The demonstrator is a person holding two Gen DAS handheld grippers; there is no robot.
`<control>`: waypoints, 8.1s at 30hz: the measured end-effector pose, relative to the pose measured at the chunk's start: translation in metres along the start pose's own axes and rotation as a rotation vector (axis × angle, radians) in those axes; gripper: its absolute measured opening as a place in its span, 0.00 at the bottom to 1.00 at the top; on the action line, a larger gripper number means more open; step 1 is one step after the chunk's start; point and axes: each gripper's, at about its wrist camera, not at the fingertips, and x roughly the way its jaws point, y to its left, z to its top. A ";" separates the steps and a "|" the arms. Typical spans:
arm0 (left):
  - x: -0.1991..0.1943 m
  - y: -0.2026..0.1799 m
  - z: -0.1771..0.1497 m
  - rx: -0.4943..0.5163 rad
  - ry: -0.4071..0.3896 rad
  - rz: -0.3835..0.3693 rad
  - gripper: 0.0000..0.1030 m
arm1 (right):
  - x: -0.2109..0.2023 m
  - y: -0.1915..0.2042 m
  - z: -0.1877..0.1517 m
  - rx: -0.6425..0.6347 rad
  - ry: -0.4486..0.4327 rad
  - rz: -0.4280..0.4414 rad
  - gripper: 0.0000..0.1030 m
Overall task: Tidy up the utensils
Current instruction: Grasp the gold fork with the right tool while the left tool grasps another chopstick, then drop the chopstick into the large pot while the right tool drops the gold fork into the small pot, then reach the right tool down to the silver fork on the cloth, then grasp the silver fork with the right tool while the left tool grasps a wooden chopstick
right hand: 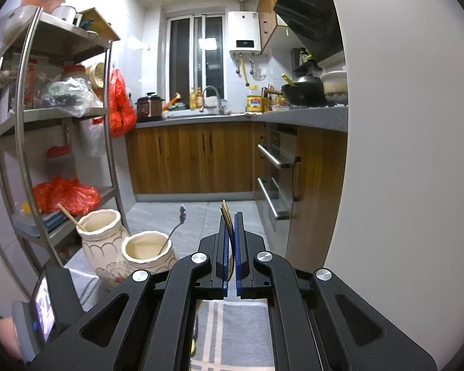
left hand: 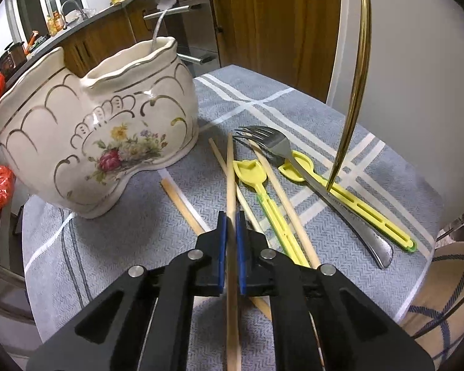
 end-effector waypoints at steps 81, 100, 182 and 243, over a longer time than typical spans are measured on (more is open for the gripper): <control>-0.092 0.213 0.041 -0.393 -0.768 -0.077 0.04 | 0.095 0.075 0.038 -0.025 -0.095 -0.001 0.04; -0.097 0.197 0.039 -0.306 -0.683 -0.058 0.04 | 0.113 0.081 0.019 -0.071 -0.003 -0.029 0.04; -0.075 0.071 -0.037 -0.284 -0.359 0.092 0.95 | 0.078 0.047 -0.099 -0.114 0.489 -0.027 0.95; -0.058 0.047 -0.034 -0.188 -0.246 0.042 0.95 | 0.108 0.036 -0.101 -0.017 0.583 0.014 0.25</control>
